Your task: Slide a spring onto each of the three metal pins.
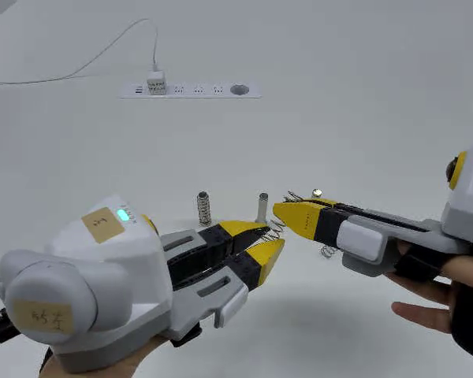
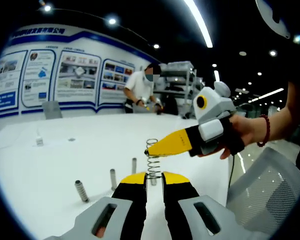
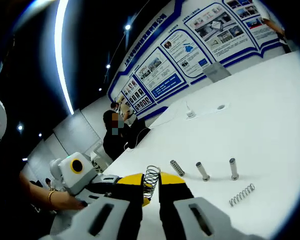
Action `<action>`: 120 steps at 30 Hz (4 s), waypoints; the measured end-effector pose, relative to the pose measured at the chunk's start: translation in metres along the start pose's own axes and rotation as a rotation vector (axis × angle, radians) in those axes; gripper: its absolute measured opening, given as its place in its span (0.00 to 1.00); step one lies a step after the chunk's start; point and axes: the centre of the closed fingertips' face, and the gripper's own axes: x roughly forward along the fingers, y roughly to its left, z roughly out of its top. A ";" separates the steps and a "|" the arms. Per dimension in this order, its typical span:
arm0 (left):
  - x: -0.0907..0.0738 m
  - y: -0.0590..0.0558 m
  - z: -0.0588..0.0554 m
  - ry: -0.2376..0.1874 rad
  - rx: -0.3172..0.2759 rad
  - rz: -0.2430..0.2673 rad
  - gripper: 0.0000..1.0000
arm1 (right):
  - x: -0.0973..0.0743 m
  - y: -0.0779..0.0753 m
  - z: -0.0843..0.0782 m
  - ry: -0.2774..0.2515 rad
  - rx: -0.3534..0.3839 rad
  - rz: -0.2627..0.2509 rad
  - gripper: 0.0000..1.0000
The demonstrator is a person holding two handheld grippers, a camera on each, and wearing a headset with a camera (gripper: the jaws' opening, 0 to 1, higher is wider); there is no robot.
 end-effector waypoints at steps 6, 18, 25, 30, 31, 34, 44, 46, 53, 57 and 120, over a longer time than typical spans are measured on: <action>-0.001 0.004 -0.007 0.030 0.002 0.020 0.20 | 0.002 -0.004 0.001 0.002 -0.050 -0.025 0.11; -0.001 0.010 -0.029 0.124 0.037 0.075 0.34 | 0.011 -0.019 0.011 0.022 -0.239 -0.074 0.11; 0.000 0.011 -0.040 0.162 0.061 0.089 0.41 | 0.023 -0.031 0.014 0.044 -0.338 -0.096 0.11; 0.000 0.013 -0.043 0.169 0.043 0.101 0.46 | 0.032 -0.041 0.017 0.047 -0.385 -0.113 0.11; 0.000 0.013 -0.043 0.169 0.042 0.104 0.47 | 0.034 -0.043 0.018 0.046 -0.387 -0.116 0.11; 0.000 0.014 -0.045 0.173 0.037 0.111 0.49 | 0.038 -0.049 0.020 0.040 -0.390 -0.126 0.11; 0.000 0.016 -0.052 0.185 0.034 0.120 0.56 | 0.053 -0.066 0.025 0.023 -0.390 -0.157 0.11; 0.000 0.017 -0.052 0.185 0.027 0.124 0.56 | 0.055 -0.069 0.025 0.023 -0.387 -0.161 0.11; -0.001 0.020 -0.054 0.181 0.011 0.138 0.60 | 0.062 -0.076 0.024 0.019 -0.381 -0.175 0.11; -0.002 0.021 -0.055 0.186 0.007 0.143 0.62 | 0.065 -0.079 0.021 0.026 -0.377 -0.181 0.11; -0.005 0.025 -0.059 0.194 -0.015 0.158 0.60 | 0.072 -0.102 -0.033 0.199 -0.510 -0.245 0.11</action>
